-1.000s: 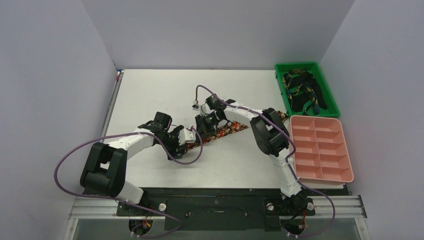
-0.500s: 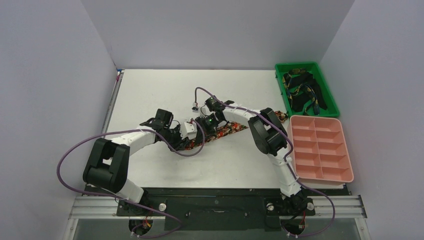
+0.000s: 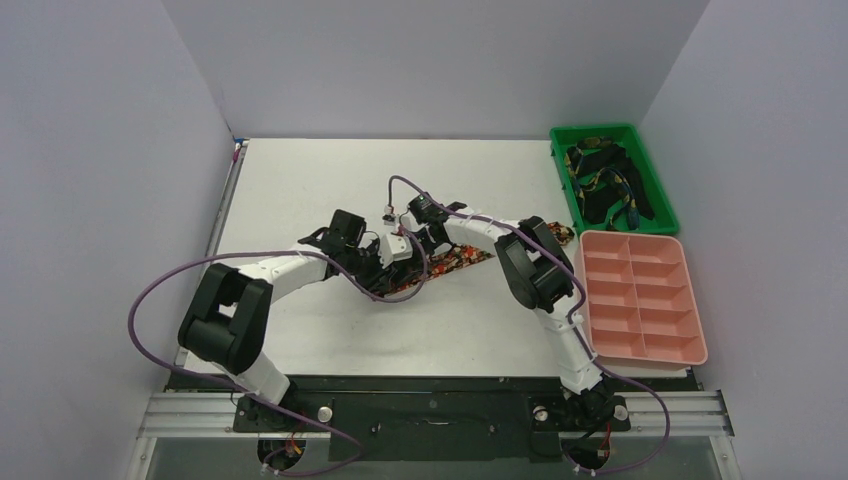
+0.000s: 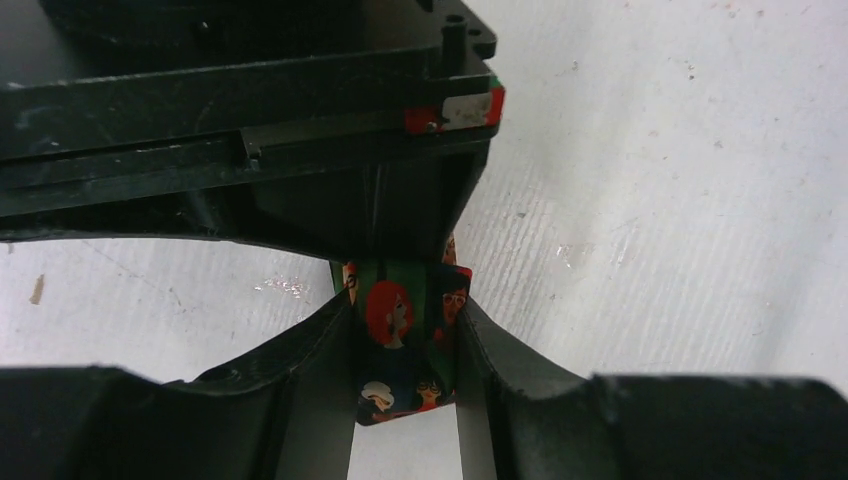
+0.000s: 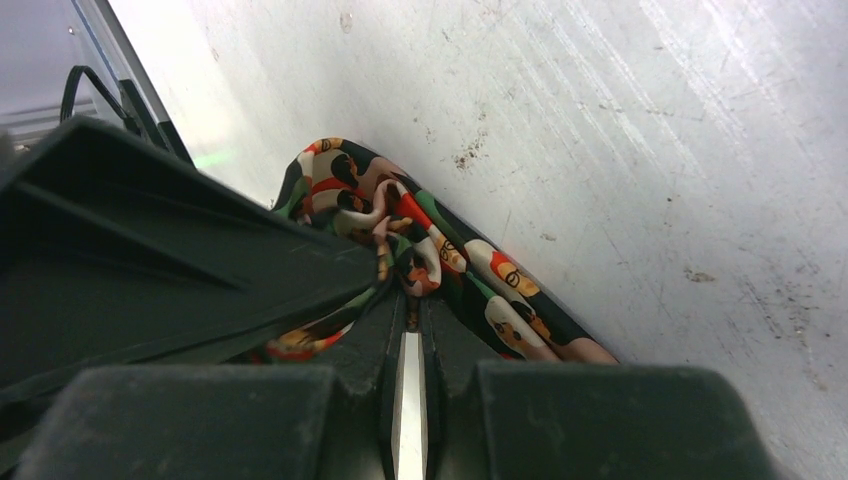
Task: Roll the ties
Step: Roll the tie at the center of the board.
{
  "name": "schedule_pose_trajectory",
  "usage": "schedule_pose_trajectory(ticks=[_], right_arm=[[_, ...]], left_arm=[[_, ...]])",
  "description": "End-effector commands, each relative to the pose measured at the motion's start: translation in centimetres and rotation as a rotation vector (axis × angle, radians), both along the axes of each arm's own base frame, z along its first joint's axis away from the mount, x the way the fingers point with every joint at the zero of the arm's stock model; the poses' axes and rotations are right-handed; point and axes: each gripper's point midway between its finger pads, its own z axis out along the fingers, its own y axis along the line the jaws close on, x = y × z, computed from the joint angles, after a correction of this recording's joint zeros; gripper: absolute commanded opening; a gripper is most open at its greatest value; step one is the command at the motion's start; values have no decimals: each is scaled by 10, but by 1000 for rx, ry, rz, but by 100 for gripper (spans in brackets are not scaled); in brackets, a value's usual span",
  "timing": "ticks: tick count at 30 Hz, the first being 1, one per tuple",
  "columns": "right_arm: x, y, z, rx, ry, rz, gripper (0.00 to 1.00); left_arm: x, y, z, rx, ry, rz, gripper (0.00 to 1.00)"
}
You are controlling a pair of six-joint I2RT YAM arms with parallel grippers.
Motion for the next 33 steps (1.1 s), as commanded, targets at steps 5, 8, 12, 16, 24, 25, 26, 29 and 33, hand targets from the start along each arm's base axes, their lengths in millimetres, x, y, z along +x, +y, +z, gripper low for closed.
schedule_pose_trajectory(ticks=[5,8,12,16,24,25,26,29,33], right_arm=[[3,7,5,38,-5,-24,2],[5,3,15,57,10,-39,12],[15,-12,32,86,29,-81,27],[17,-23,39,102,53,-103,31],[13,-3,63,209,81,-133,38],[17,2,66,229,78,-151,38],[19,6,67,252,64,-153,39],[24,14,70,281,110,-206,39],[27,22,74,327,107,-217,39]], left_arm=[[23,-6,-13,70,9,26,32],[24,-4,-19,115,19,15,31],[19,4,-25,163,28,-13,29],[12,9,-31,182,36,-37,29],[11,8,-33,183,52,-47,29],[11,7,-33,182,54,-49,29],[11,7,-33,184,56,-52,30],[10,7,-34,185,61,-56,30],[11,7,-34,185,63,-56,30]])
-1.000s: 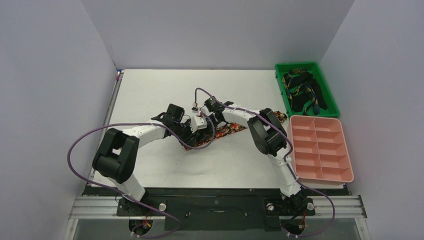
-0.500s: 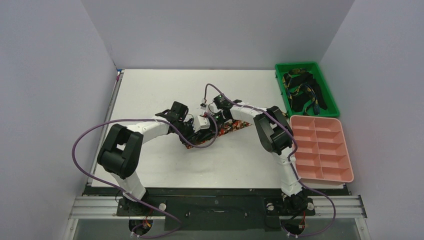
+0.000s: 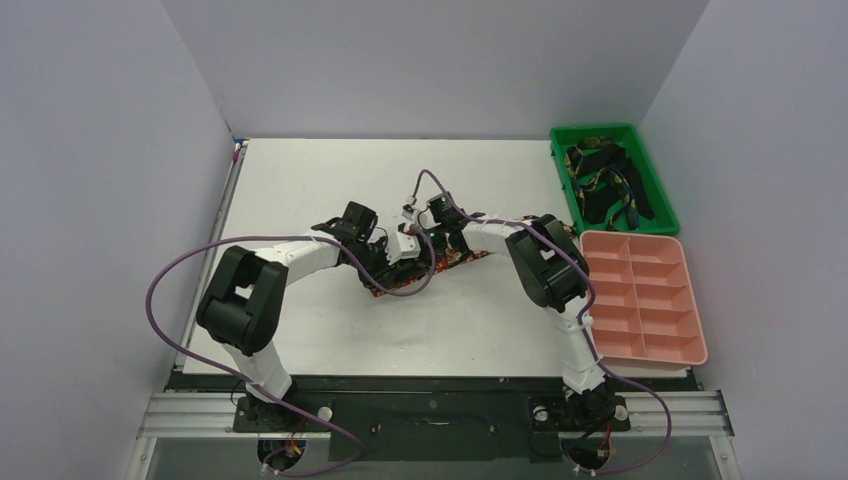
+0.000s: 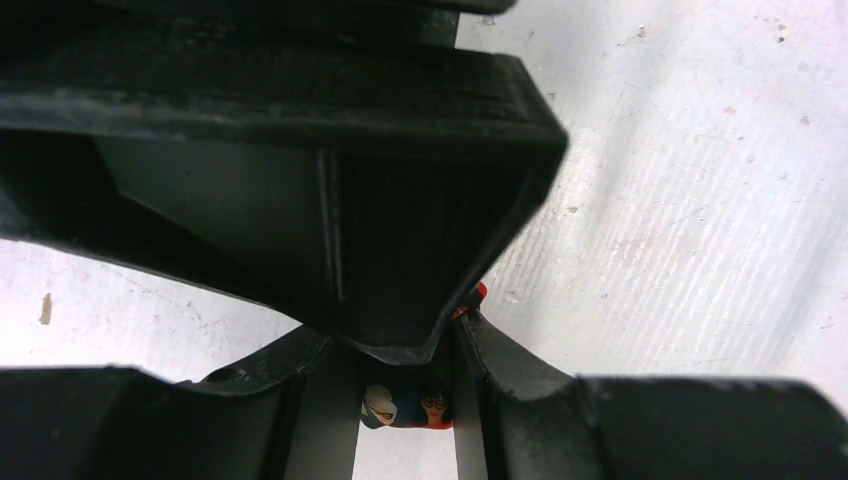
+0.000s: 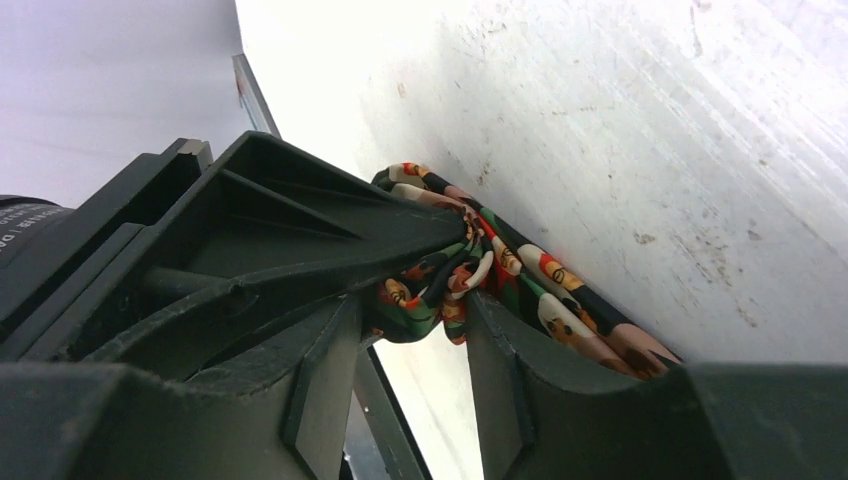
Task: Roll the ties
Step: Roll the tie at the center of the board.
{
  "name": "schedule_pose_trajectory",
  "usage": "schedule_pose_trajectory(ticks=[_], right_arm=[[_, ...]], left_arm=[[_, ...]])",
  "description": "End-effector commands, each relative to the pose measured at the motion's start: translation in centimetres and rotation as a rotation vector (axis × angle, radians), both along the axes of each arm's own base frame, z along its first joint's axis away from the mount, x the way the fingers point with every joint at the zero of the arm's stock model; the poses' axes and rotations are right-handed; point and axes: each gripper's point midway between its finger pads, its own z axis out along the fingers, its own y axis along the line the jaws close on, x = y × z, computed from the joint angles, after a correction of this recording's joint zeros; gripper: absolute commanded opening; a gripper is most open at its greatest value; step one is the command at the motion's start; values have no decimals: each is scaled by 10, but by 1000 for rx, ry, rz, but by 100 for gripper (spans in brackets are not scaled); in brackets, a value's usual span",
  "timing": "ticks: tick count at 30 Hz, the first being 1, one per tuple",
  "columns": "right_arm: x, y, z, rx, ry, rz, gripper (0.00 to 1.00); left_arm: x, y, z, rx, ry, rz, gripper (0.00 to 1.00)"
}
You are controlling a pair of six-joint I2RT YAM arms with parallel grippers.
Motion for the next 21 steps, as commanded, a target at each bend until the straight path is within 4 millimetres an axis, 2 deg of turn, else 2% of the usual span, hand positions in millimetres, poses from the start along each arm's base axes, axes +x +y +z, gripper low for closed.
schedule_pose_trajectory(ticks=[1,4,5,6,7,8,9,10,11,15,21], right_arm=[[7,24,49,142,-77,-6,39],[7,24,40,122,-93,14,36],[4,20,31,86,-90,26,30],[6,19,29,72,-108,32,25],[3,10,15,16,-125,59,15],[6,8,14,-4,-151,70,10],[2,-3,-2,-71,-165,102,2],[5,-8,-5,-95,-180,109,0],[5,-19,-18,-153,-190,124,0],[15,-38,-35,-252,-235,119,0],[14,-43,-44,-301,-265,142,0]], left_arm=[[-2,5,-13,48,24,-13,30],[-1,4,-14,48,28,-9,30],[-1,4,-14,47,29,-4,30],[0,4,-14,46,29,-2,30],[0,4,-14,45,30,4,31],[1,4,-12,41,28,5,33],[0,5,-11,33,33,12,36],[4,7,-6,16,20,25,41],[4,6,0,-12,15,30,46],[6,14,12,-53,-18,51,59],[0,22,1,-14,-11,51,64]])
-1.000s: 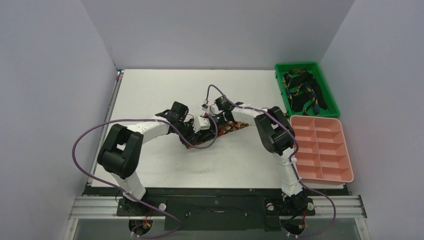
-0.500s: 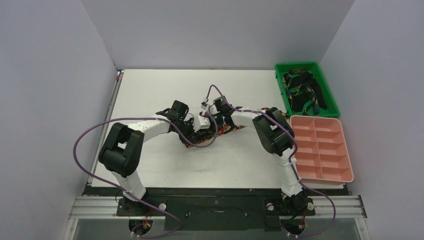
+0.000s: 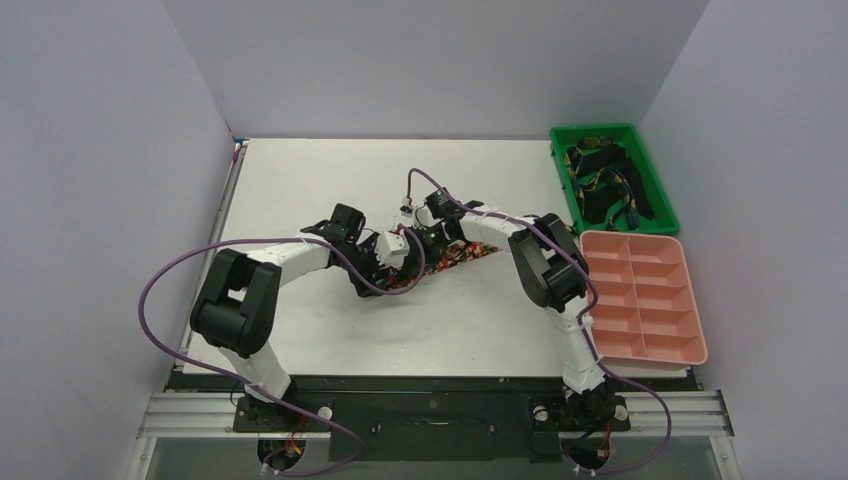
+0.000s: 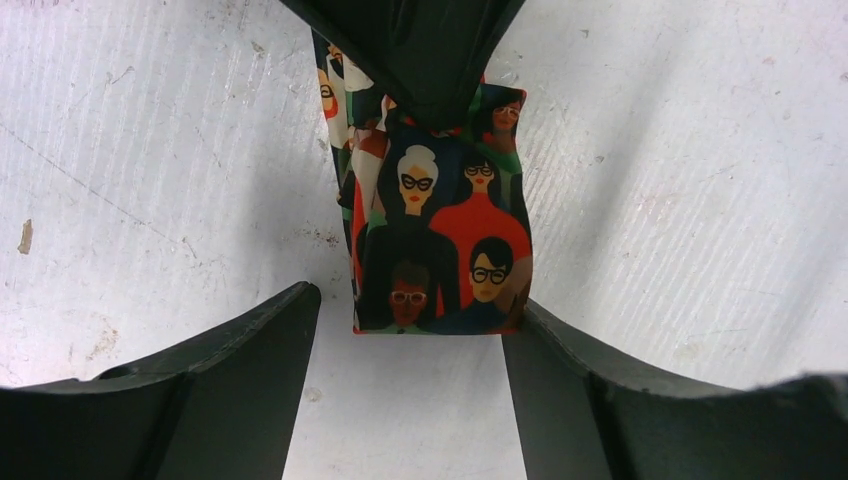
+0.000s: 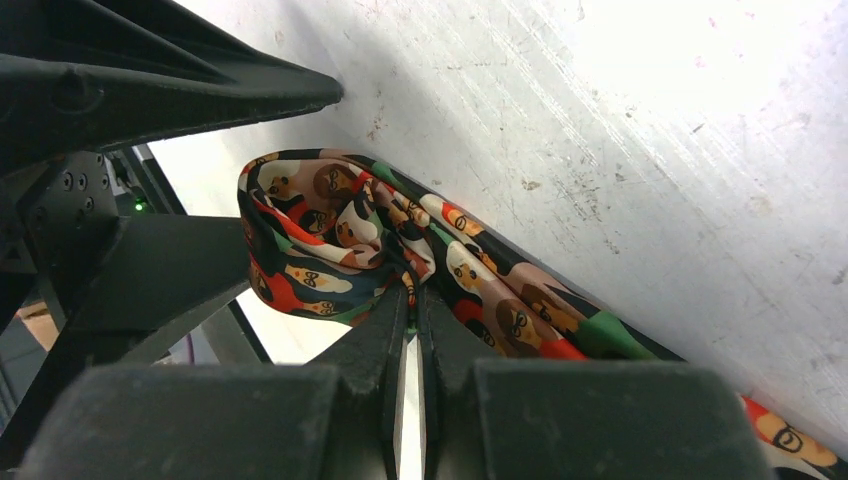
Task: Roll the ties
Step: Roll the tie at the center of the board.
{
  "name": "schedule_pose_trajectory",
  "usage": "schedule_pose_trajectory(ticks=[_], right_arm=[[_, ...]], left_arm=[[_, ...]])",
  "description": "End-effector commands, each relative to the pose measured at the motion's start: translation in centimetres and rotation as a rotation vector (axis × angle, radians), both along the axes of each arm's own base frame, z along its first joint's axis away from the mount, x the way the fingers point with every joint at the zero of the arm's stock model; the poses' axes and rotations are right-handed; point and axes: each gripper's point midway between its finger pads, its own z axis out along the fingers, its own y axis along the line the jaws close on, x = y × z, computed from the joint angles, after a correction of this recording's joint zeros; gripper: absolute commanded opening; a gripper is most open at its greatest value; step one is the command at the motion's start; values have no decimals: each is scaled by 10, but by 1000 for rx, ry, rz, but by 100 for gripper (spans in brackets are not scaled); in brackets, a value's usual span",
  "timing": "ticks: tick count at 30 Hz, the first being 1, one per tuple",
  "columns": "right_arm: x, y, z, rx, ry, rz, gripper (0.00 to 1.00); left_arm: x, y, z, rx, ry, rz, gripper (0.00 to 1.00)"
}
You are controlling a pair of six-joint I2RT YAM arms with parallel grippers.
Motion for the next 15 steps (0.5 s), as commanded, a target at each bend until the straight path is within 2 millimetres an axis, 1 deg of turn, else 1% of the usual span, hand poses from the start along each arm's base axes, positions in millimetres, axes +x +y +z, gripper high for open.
schedule_pose_trajectory(ticks=[1,4,7,8,10,11,12,13,15], right_arm=[[7,-15,-22,-108,-70,30,0],[7,-18,-25,-124,-75,24,0],[10,-19,-25,-126,-77,15,0],[11,-18,-23,-120,-78,15,0],[11,-14,-16,-95,-81,14,0],[12,-10,-7,-69,-88,11,0],[12,-9,-4,-55,-89,8,0],[14,-4,6,-25,-95,0,0],[15,1,16,13,-91,-10,0]], left_arm=[[1,-3,6,-17,-19,-8,64],[0,-10,9,-38,-8,-13,63],[3,-21,17,-72,-23,-22,61],[3,-24,19,-79,-28,-26,58],[5,-28,23,-95,-32,-33,52],[6,-31,26,-107,-34,-38,47],[5,-33,27,-112,-34,-43,44],[6,-36,30,-122,-36,-47,40],[6,-39,33,-125,-38,-55,35]])
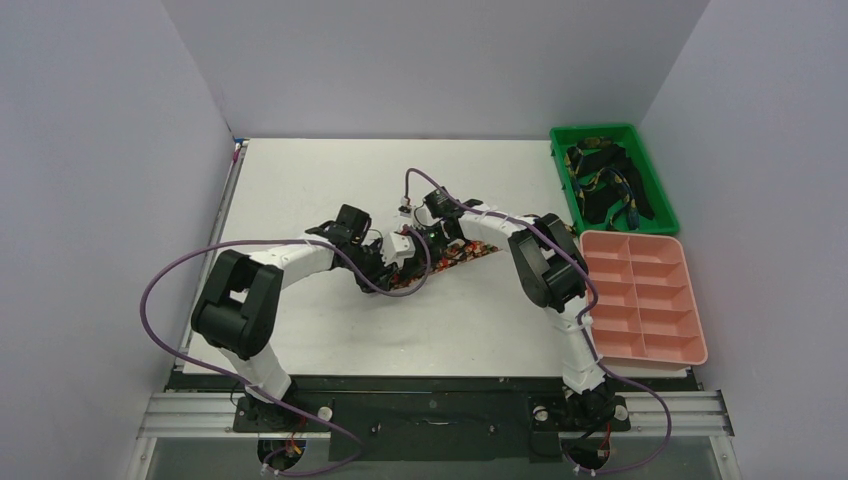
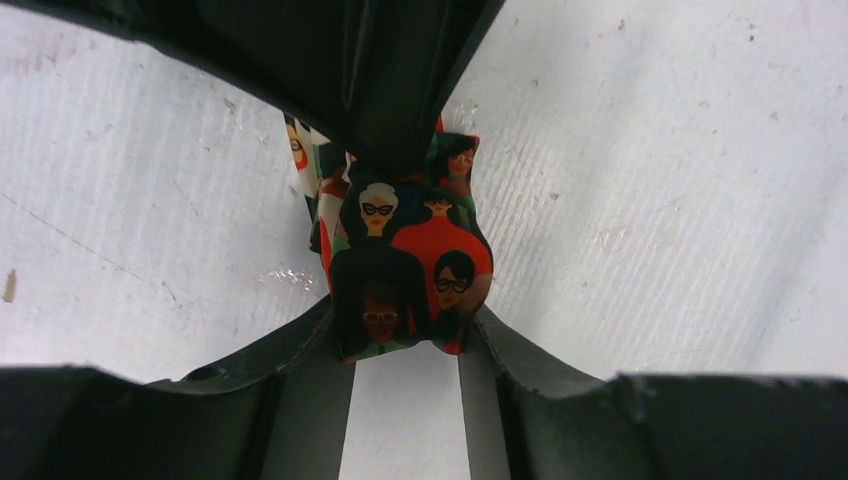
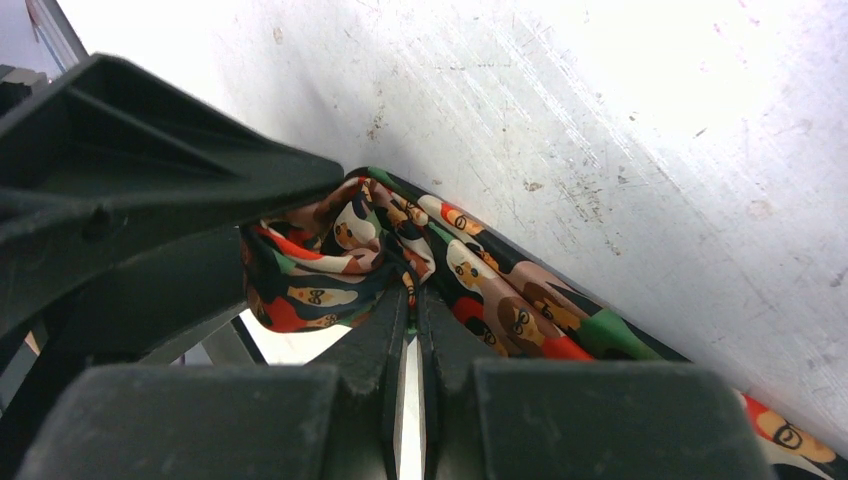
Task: Roll the ties
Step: Roll the tie at the center of the board.
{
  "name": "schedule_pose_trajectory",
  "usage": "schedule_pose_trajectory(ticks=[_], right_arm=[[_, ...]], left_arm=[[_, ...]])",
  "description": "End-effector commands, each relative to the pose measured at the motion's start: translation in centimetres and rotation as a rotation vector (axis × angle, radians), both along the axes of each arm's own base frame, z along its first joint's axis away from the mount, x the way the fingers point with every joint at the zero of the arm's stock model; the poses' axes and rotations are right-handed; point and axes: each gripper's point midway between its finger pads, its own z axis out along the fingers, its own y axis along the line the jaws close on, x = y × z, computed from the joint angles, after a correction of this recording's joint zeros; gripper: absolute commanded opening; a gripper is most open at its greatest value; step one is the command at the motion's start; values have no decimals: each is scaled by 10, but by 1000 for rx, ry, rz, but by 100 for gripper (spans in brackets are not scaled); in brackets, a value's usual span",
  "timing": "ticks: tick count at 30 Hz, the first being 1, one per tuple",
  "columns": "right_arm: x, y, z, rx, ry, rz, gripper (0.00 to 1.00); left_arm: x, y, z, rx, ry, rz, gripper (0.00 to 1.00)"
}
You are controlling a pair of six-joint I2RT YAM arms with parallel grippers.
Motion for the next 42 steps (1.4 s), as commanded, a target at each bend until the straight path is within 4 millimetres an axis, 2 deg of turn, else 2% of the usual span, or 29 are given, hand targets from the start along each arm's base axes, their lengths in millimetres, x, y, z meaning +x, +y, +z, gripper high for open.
schedule_pose_trajectory(ticks=[1,4,9,16,22,25,26,30,34,37,42], right_arm=[[13,4,19,36,-62,-33,0],[18,10,24,60,-70,-55,0],[24,14,8,59,-48,-83,0],[23,19,4,109,-25,-88,0],[22,21,12,153,2,-104,0],[25,14,18,163,14,-124,7],[26,11,23,166,13,-128,12],[30,-5,37,174,29,-161,25],[35,-19,49,196,42,-184,32],[32,-17,56,217,58,-173,36],[32,2,66,287,84,-192,38]], left_arm=[[11,-24,29,-90,-45,-40,34],[13,-28,36,-100,-51,-40,32],[24,-37,46,-107,-51,-8,34],[30,-48,22,9,28,-8,40],[28,-42,-5,132,40,-51,38],[20,-36,-17,151,79,-57,33],[19,-35,-19,153,84,-56,32],[18,-35,-18,151,91,-61,28],[17,-35,-20,155,105,-68,28],[17,-36,-20,155,107,-69,28],[17,-36,-21,157,113,-71,30]])
